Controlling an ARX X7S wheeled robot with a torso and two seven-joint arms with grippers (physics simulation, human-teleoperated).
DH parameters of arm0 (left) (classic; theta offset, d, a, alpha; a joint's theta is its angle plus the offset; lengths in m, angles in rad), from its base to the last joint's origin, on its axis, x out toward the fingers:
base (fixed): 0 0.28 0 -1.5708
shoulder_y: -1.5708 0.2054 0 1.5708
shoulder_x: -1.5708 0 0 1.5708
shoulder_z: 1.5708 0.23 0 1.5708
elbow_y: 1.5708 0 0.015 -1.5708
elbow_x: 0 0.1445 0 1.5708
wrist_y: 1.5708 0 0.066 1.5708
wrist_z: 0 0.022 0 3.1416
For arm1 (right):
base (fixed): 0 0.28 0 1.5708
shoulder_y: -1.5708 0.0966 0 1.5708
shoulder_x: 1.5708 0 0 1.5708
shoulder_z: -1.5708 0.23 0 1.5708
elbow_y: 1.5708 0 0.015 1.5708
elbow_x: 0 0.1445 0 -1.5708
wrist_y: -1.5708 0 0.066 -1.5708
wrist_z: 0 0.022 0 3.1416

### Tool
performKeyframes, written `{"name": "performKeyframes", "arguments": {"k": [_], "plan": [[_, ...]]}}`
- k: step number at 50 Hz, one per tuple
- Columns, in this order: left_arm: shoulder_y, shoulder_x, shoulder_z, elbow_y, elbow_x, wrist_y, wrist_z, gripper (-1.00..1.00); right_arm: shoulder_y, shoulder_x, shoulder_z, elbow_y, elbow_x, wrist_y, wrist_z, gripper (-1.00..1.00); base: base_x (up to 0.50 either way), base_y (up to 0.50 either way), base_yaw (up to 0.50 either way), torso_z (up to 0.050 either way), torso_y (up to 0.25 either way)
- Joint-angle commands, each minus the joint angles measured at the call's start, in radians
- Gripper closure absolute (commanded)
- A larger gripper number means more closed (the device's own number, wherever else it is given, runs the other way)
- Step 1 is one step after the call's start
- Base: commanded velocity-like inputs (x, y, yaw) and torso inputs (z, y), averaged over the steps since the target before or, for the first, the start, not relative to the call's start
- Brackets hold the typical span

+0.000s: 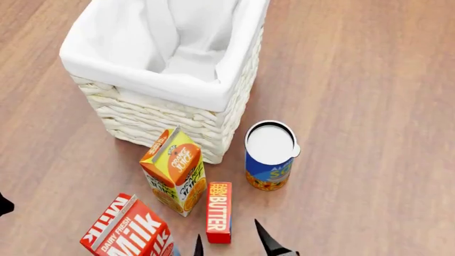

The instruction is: Pick up the butter and put it in the basket.

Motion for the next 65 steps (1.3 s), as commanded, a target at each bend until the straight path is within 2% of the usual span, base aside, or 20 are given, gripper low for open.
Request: {"name": "performKeyframes", "arguments": {"k": [1, 12, 65], "plan": [[0.005, -0.005, -0.002, 0.015, -0.011, -0.006, -0.009, -1.00, 0.021, 0.001, -0.007, 0.005, 0.022, 0.037, -0.008, -1.00, 0.00, 0.00, 0.00, 0.000, 0.000], [0.011, -0.006, -0.004, 0.027, -0.020, -0.009, -0.018, -1.00, 0.049, 0.011, -0.021, -0.018, 0.035, 0.108, -0.023, -1.00, 0.00, 0.00, 0.00, 0.000, 0.000], [0.021, -0.022, -0.026, 0.080, -0.079, -0.030, -0.060, -1.00, 0.130, 0.024, -0.019, 0.032, 0.144, 0.220, -0.063, -1.00, 0.00, 0.00, 0.00, 0.000, 0.000]]}}
